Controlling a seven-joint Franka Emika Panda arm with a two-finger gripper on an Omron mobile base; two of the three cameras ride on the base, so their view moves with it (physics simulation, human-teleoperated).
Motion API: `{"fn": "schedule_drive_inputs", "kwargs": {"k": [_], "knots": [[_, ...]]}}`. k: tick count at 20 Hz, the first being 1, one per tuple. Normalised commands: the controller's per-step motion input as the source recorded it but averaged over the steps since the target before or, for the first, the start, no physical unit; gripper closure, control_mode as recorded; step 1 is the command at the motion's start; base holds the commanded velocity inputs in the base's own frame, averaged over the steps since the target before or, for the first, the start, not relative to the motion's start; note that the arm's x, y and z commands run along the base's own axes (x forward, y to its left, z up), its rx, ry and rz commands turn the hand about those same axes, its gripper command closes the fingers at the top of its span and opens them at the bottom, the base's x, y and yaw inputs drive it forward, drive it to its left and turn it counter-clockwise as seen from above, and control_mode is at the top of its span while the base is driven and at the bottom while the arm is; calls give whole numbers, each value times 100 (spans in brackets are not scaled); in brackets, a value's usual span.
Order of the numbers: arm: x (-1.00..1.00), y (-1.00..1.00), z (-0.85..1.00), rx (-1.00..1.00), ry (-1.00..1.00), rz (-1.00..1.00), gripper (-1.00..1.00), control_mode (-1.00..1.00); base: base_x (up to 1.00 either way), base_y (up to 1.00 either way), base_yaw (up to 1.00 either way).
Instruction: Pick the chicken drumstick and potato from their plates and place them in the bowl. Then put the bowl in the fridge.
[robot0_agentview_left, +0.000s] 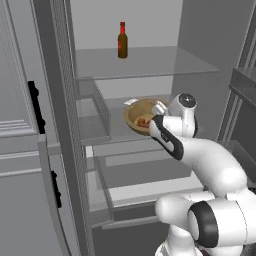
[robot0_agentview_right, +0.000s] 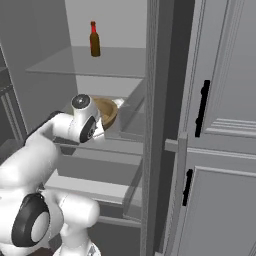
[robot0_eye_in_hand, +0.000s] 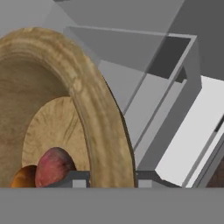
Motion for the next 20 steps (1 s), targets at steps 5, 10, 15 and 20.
{"fn": "schedule_drive_inputs", "kwargs": {"k": [5,10,15,20], "knots": [[10,12,-38,0,5,6,100,-100,0,0,0],[22,6,-41,0,0,1,100,-100,0,0,0],[39,17,-26,0,0,0,100,-100,0,0,0],[56,14,-3,0,0,0,100,-100,0,0,0]]}}
